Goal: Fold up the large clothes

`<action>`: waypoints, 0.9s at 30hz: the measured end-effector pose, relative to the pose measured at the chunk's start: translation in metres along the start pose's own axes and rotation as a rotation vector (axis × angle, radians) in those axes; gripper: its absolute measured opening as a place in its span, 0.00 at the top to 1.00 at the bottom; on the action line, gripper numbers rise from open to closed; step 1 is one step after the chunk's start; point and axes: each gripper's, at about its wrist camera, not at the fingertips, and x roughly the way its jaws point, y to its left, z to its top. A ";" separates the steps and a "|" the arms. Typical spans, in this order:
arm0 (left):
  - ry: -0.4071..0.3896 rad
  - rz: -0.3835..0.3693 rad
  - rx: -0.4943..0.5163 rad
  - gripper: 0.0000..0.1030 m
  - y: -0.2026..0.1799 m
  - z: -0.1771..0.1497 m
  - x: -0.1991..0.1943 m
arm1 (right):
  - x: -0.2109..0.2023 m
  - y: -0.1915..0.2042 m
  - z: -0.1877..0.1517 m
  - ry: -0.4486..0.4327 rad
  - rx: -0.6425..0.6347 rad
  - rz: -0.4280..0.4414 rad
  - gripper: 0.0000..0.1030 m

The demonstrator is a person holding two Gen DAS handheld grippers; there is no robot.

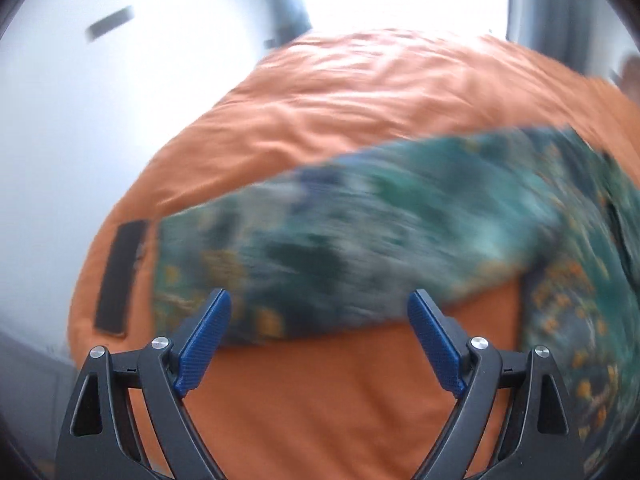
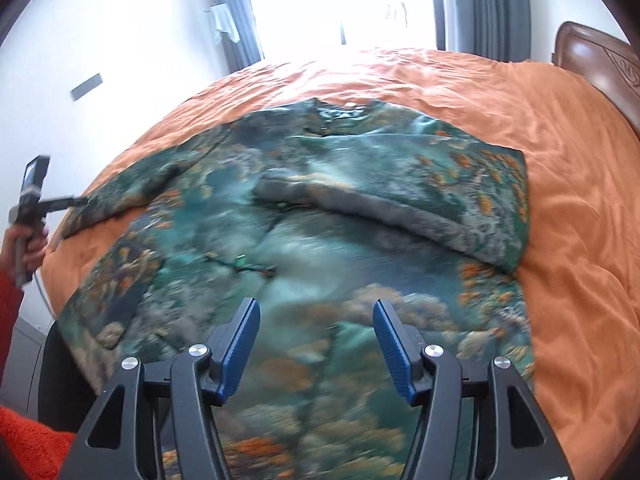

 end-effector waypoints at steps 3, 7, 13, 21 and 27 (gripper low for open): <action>0.004 0.065 -0.117 0.12 0.052 0.015 0.017 | 0.000 0.025 -0.010 0.013 -0.004 0.051 0.42; 0.079 0.062 -0.325 0.12 0.115 0.015 0.050 | -0.002 0.054 -0.025 0.024 -0.031 0.085 0.42; 0.215 -0.007 -0.399 0.14 0.126 -0.009 0.094 | -0.001 0.077 -0.038 0.054 -0.049 0.106 0.42; 0.107 0.114 -0.229 0.93 0.071 0.018 0.040 | -0.014 0.073 -0.049 0.007 -0.018 0.109 0.42; -0.088 -0.041 -0.077 0.94 -0.028 0.063 -0.063 | -0.019 0.064 -0.057 -0.031 0.050 0.126 0.42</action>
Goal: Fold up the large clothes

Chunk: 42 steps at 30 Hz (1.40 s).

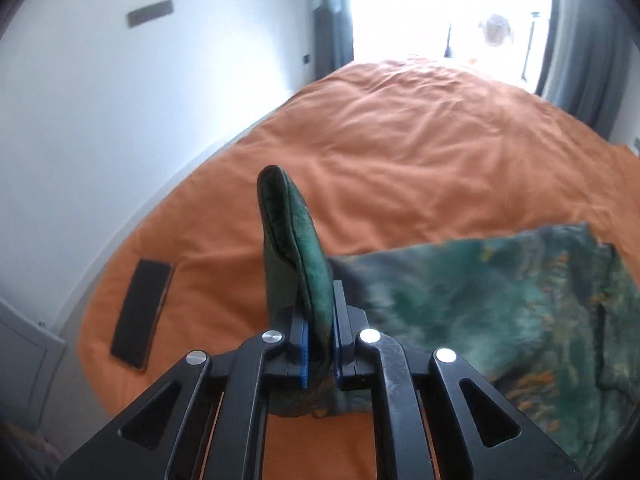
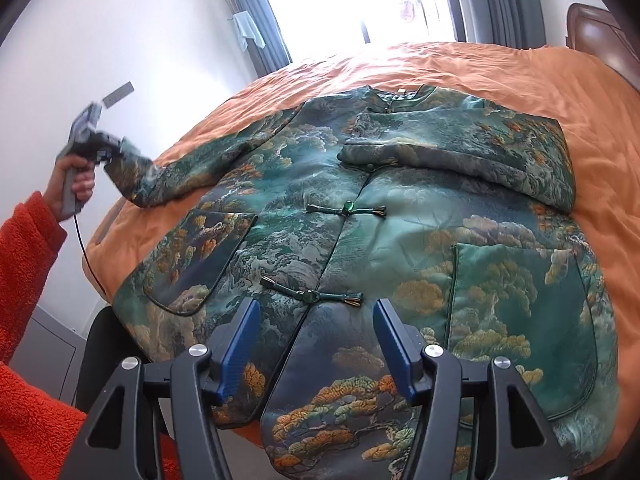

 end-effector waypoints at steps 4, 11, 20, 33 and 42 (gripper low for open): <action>-0.109 -0.146 0.150 0.94 -0.096 0.022 -0.053 | -0.010 -0.002 -0.002 -0.040 -0.005 -0.015 0.42; -0.129 -0.361 0.340 0.94 -0.259 -0.002 -0.083 | -0.023 -0.028 -0.013 -0.066 0.061 -0.064 0.42; 0.005 -0.370 0.499 0.92 -0.367 -0.109 -0.022 | -0.034 -0.066 -0.033 -0.058 0.158 -0.138 0.42; -0.064 -0.423 0.617 0.19 -0.308 -0.196 -0.070 | -0.030 -0.079 0.013 -0.055 0.126 -0.148 0.42; -0.088 -0.247 0.447 0.17 -0.216 -0.227 -0.084 | 0.088 -0.072 0.134 0.050 0.197 0.112 0.42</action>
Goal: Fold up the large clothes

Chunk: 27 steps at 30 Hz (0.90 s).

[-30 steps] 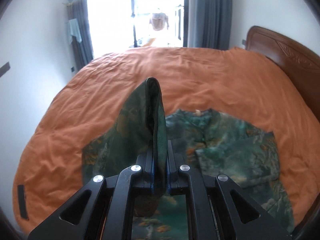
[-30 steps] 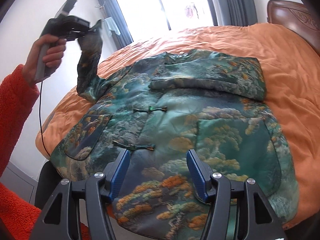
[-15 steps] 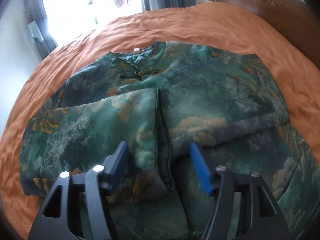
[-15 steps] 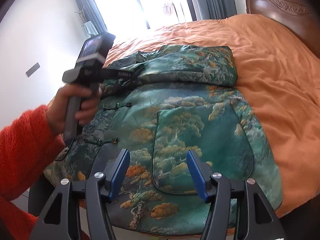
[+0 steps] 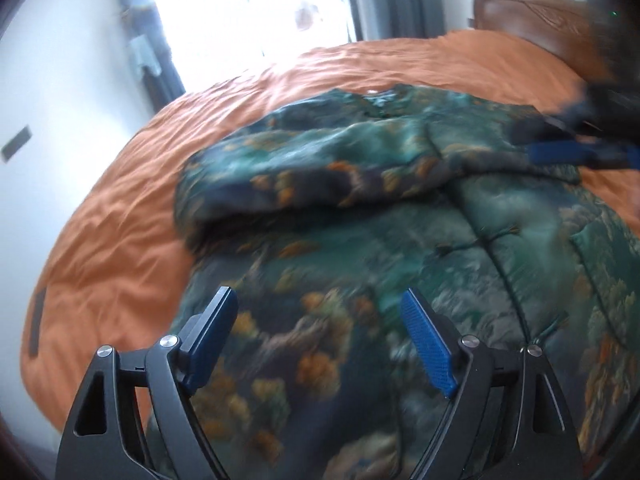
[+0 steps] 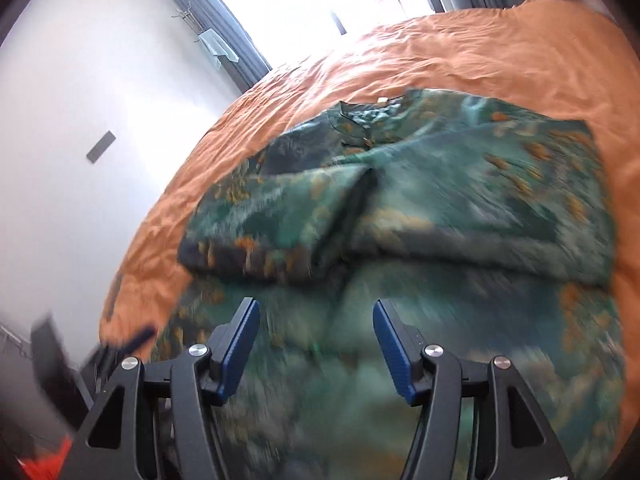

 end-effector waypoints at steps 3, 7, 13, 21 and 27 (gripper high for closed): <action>0.006 -0.015 -0.066 0.17 0.015 -0.008 -0.006 | 0.051 -0.004 0.032 0.065 0.062 -0.011 0.42; -0.005 -0.017 -0.080 0.17 0.024 -0.016 -0.009 | 0.104 -0.007 0.053 0.114 0.086 -0.082 0.42; 0.017 -0.034 -0.123 0.18 0.036 -0.025 -0.004 | 0.105 0.014 0.072 0.099 -0.046 -0.145 0.89; -0.002 -0.065 -0.154 0.18 0.039 -0.016 -0.003 | 0.083 0.015 0.136 -0.049 -0.194 -0.270 0.89; 0.026 -0.046 -0.123 0.18 0.044 -0.007 0.007 | 0.130 -0.038 0.107 0.061 -0.074 -0.313 0.59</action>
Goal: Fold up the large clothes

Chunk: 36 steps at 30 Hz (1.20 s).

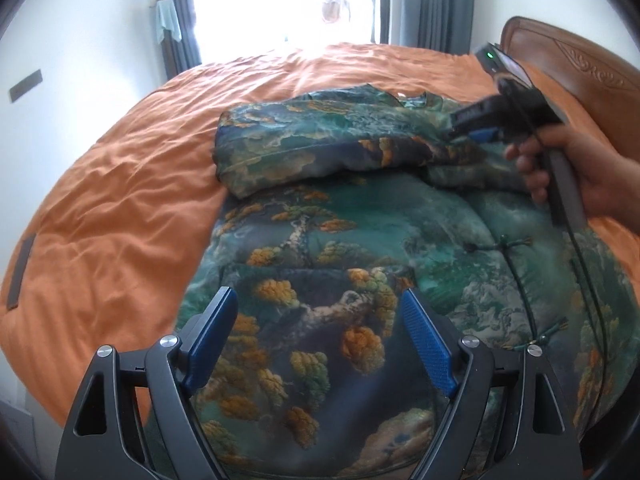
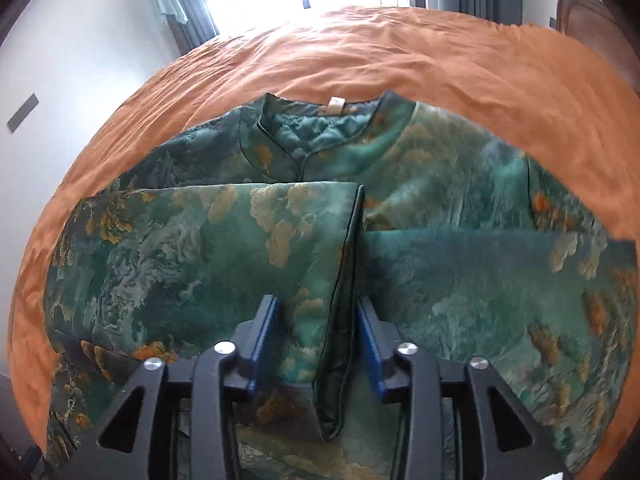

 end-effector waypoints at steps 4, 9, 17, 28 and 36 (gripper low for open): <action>-0.037 0.004 0.001 0.17 0.019 0.033 0.002 | -0.041 0.003 -0.007 -0.162 -0.037 -0.002 0.57; -0.089 -0.025 -0.026 0.12 0.041 0.101 0.040 | -0.066 0.041 -0.015 -0.247 -0.302 0.059 0.57; 0.217 -0.040 -0.061 0.42 0.047 0.104 0.187 | 0.009 0.035 -0.031 -0.058 -0.210 0.021 0.59; 0.175 -0.073 -0.084 0.40 0.044 0.151 0.147 | 0.016 0.036 -0.030 -0.038 -0.211 0.012 0.59; 0.253 0.005 -0.044 0.37 0.044 0.145 0.221 | 0.014 0.038 -0.029 -0.031 -0.222 0.003 0.59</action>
